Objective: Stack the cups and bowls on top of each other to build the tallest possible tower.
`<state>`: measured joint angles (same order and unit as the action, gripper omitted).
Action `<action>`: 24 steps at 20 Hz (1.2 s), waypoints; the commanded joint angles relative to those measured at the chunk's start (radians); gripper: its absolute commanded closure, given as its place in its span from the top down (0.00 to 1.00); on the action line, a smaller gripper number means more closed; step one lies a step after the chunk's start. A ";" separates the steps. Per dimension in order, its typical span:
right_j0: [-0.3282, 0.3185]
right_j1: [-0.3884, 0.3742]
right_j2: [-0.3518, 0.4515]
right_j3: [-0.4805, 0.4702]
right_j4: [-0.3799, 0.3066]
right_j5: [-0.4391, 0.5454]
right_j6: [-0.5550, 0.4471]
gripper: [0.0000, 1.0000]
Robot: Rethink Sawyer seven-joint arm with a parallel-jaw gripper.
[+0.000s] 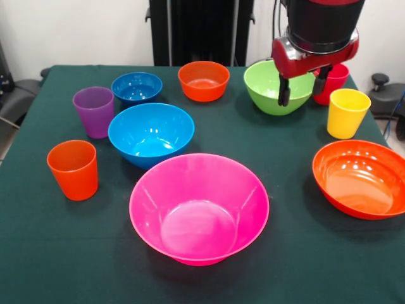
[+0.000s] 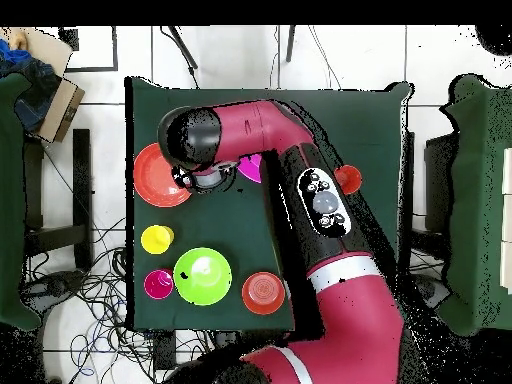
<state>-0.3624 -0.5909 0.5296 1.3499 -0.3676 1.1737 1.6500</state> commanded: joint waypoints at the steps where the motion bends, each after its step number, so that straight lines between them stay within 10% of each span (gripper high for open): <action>1: 0.002 0.043 -0.049 -0.055 -0.051 0.010 -0.001 1.00; 24: -0.004 0.162 -0.045 -0.225 -0.062 0.072 -0.103 1.00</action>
<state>-0.3635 -0.5202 0.5101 1.1830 -0.3707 1.1739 1.6500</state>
